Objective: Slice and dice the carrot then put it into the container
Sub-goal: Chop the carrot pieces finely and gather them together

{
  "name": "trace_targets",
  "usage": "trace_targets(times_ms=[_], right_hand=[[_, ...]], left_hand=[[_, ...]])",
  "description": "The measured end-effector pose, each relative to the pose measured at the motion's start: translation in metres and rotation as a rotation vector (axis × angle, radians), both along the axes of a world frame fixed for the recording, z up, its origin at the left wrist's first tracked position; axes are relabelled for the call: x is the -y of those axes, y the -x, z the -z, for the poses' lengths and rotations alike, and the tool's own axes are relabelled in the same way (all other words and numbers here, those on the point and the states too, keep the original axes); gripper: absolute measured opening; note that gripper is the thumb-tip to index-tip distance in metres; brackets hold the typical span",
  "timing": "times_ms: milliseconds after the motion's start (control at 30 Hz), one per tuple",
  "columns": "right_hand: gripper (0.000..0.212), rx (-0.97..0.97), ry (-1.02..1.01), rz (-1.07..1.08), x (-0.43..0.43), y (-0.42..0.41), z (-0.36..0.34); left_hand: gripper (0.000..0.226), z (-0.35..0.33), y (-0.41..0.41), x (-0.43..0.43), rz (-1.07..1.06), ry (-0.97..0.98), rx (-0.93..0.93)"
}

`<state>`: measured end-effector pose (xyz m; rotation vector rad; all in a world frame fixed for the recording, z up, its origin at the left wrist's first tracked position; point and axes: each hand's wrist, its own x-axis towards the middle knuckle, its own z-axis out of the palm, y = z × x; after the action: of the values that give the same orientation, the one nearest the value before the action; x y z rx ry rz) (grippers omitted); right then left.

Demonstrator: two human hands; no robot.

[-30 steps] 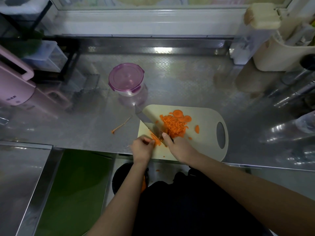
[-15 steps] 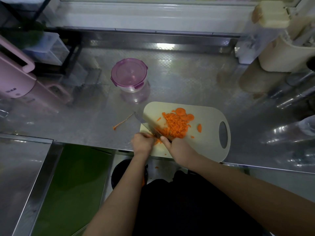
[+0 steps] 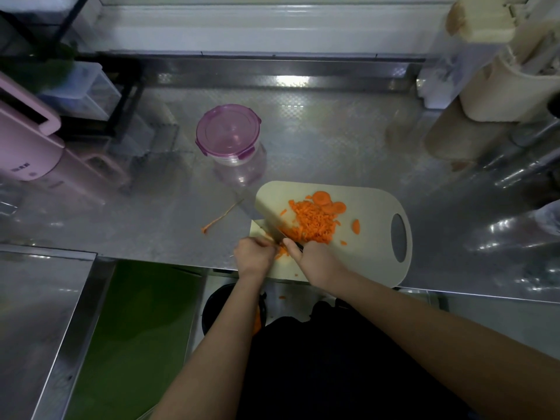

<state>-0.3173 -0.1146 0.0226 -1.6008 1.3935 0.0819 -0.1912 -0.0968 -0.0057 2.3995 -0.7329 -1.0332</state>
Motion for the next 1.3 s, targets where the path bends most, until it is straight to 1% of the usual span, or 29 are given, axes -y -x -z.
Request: trace_targets(times_ms=[33,100,200,267,333,467,533,600,733,833,967,1033,1133,1200,1300], right_hand=[[0.054,0.060,-0.012,0.012,0.001,0.003,0.004],[0.063,0.103,0.015,0.042,0.000,0.007,0.008],[0.056,0.188,0.097,0.108,0.001,0.013,0.004],[0.054,0.224,0.145,0.172,0.008,0.018,0.000],[0.056,0.254,0.163,0.219,0.017,0.023,-0.004],[0.057,0.251,0.180,0.278,0.034,0.037,0.000],[0.052,0.265,0.174,0.303,0.037,0.044,0.001],[0.049,0.284,0.157,0.332,0.038,0.051,0.000],[0.062,0.263,0.117,0.337,0.037,0.059,0.000],[0.065,0.252,0.111,0.331,0.038,0.062,0.003],[0.064,0.269,0.108,0.325,0.040,0.064,0.006],[0.059,0.231,0.161,0.264,0.040,0.066,0.003],[0.052,0.060,0.332,0.053,0.041,0.069,0.003],[0.057,-0.100,0.455,-0.093,0.042,0.071,0.009],[0.058,-0.230,0.577,-0.212,0.044,0.074,0.013]], left_hand=[[0.015,0.001,0.000,-0.001,0.012,0.011,0.004],[0.010,0.002,0.001,-0.003,0.041,0.036,0.018],[0.005,0.004,0.003,-0.006,0.098,0.098,0.068],[0.009,0.004,0.009,-0.006,0.087,0.162,0.095],[0.022,0.003,0.016,-0.003,0.058,0.205,0.089],[0.061,0.001,0.035,0.008,0.139,0.154,0.052],[0.068,0.002,0.042,0.014,0.181,0.128,0.101],[0.065,0.003,0.047,0.019,0.210,0.116,0.158],[0.045,0.008,0.049,0.024,0.259,0.160,0.197],[0.035,0.008,0.047,0.024,0.351,0.194,0.227],[0.031,0.007,0.041,0.024,0.481,0.239,0.282],[0.032,0.006,0.039,0.025,0.515,0.255,0.278],[0.034,0.004,0.034,0.023,0.520,0.281,0.210],[0.036,0.002,0.032,0.016,0.489,0.307,0.158],[0.029,0.003,0.029,0.003,0.454,0.351,0.167]])
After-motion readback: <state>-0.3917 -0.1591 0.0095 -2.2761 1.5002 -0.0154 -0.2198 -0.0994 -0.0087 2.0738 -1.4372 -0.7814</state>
